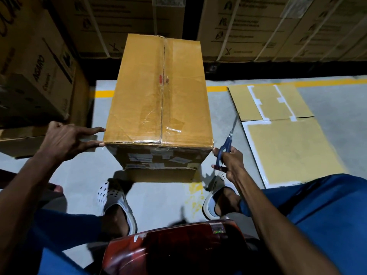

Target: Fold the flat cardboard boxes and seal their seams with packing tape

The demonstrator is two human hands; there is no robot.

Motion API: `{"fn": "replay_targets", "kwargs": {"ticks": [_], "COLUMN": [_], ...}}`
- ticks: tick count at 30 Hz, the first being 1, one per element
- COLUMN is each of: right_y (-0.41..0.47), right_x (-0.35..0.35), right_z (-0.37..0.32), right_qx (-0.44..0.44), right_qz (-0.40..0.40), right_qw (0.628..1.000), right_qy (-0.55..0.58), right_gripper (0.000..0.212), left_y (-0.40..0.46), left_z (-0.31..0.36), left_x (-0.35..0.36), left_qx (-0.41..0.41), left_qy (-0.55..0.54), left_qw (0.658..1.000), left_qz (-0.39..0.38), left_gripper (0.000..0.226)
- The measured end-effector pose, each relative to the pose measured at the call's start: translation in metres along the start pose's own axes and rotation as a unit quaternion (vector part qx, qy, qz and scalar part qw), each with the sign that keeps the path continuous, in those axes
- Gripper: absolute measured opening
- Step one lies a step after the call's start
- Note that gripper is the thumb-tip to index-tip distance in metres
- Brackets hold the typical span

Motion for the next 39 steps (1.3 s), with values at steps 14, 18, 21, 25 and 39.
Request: {"fn": "replay_targets", "kwargs": {"ticks": [14, 18, 21, 25, 39], "right_y": [-0.041, -0.044, -0.030, -0.008, -0.043], "right_x": [0.016, 0.023, 0.020, 0.010, 0.028], "right_z": [-0.031, -0.022, -0.017, -0.024, -0.094], "right_qx": [-0.224, -0.296, -0.311, -0.318, -0.551], "right_qz": [0.056, 0.050, 0.022, 0.002, -0.090], "right_qw": [0.967, 0.953, 0.950, 0.938, 0.786], "right_qy": [0.107, 0.040, -0.002, -0.139, -0.267], "right_gripper": [0.034, 0.029, 0.031, 0.022, 0.033], "left_y": [-0.002, -0.002, -0.003, -0.003, -0.006], "left_z": [0.003, 0.004, 0.004, 0.008, 0.016], "left_x": [0.002, 0.006, 0.005, 0.001, -0.001], "left_qx": [0.002, 0.016, 0.020, 0.034, 0.061], "left_qy": [-0.100, -0.135, -0.146, -0.127, -0.094], "left_qw": [0.995, 0.991, 0.989, 0.991, 0.992], "left_qz": [0.005, -0.001, 0.005, 0.026, 0.063], "left_gripper": [0.073, 0.075, 0.077, 0.074, 0.072]}}
Point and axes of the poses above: each hand's wrist, its own y-axis towards the middle knuckle, its own x-axis out of the palm, z = x × y, the point moved 9 cm from there along y, towards the middle knuckle, and after that the axes turned 12 degrees about -x, right-handed, at the moved point
